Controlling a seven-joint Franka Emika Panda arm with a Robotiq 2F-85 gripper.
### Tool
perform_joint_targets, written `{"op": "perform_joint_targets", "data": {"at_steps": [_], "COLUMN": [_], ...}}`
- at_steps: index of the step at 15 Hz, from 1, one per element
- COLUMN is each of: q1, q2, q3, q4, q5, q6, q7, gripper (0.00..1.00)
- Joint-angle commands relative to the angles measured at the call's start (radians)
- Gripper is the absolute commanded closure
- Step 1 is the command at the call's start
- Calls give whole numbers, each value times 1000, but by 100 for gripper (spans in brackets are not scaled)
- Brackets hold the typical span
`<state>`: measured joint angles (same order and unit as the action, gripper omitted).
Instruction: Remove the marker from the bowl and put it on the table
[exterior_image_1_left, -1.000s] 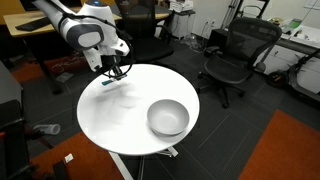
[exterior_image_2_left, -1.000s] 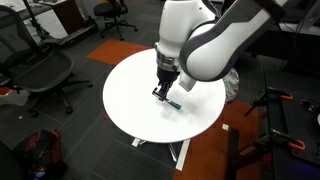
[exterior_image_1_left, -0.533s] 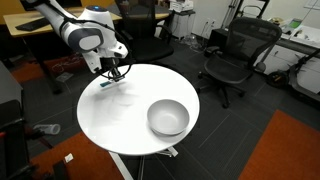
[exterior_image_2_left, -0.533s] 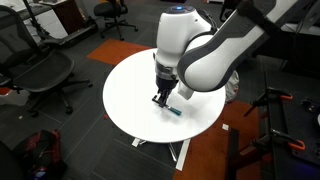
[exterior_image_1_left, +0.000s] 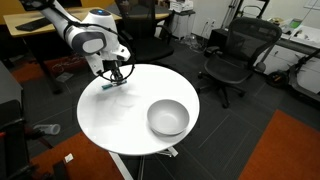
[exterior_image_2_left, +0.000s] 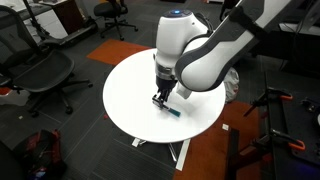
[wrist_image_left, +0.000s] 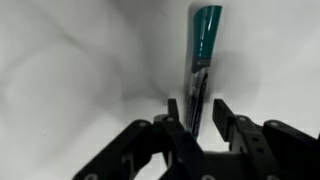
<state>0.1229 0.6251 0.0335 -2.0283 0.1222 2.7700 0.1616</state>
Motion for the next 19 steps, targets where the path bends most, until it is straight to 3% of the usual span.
{"op": "perform_joint_targets", "data": {"at_steps": [1, 4, 5, 15, 16, 19], "q1": [-15, -28, -36, -96, -63, -80], "q2": [5, -14, -26, -110, -62, -71], "q3": [-8, 11, 19, 68, 40, 51], "q4": [34, 24, 18, -43, -4, -11], "q5": [-19, -8, -7, 15, -1, 1], "q6": [-38, -63, -78, -92, -71, -71], "q7": [-14, -26, -39, -151, -100, -122], "gripper": [27, 3, 0, 0, 0, 0]}}
